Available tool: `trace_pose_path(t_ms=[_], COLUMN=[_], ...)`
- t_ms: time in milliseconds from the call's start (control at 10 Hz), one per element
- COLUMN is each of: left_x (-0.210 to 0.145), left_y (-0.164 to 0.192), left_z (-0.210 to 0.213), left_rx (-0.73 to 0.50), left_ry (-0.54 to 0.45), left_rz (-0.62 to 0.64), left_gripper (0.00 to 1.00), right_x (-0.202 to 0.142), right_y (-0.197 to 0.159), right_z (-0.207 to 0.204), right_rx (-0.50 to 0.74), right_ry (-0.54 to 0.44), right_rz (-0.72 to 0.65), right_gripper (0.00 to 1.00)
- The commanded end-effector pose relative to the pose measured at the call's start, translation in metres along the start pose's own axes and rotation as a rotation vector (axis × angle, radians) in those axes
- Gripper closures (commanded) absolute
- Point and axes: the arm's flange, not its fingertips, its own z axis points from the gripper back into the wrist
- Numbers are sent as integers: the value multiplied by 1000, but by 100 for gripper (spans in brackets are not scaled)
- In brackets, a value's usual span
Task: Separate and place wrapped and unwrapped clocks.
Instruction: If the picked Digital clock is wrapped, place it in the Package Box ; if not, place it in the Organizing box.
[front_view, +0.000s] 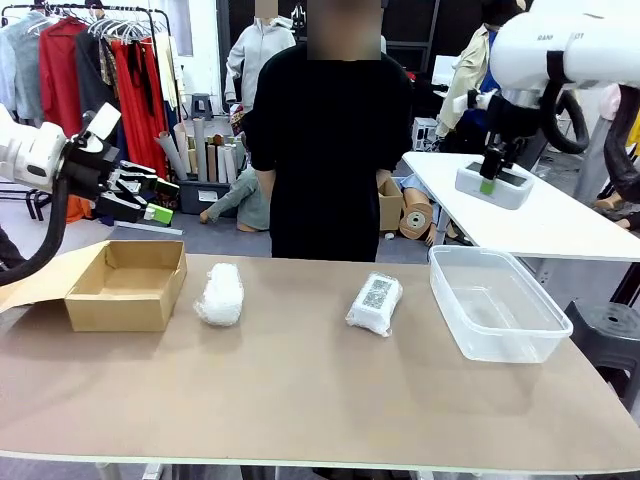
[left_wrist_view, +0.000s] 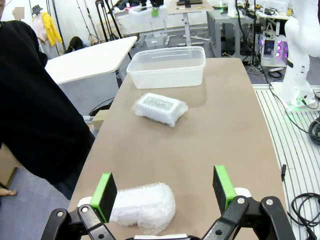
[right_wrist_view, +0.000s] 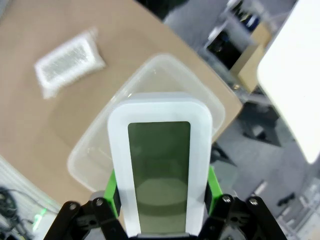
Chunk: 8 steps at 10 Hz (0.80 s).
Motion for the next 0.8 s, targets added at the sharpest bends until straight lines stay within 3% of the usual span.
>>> trace_pose_path(t_ms=[0,300,500,700], left_x=[1,1,1,1], left_y=[0,0,0,0], left_z=[0,0,0,0], left_rx=[-1,-1,-1,-1], left_ry=[-2,-2,-2,-2], left_rz=[-2,-2,-2,-2], left_gripper=[0,0,0,0], right_x=[-26,-68,-80,-89], right_y=[4,10,23,39], right_z=[-8,-47,-70,-95], right_rx=[7,16,-86,-131], right_ry=[2,39,9,24], right_rz=[-92,-217,-389,-445], right_gripper=[100,100,100,100])
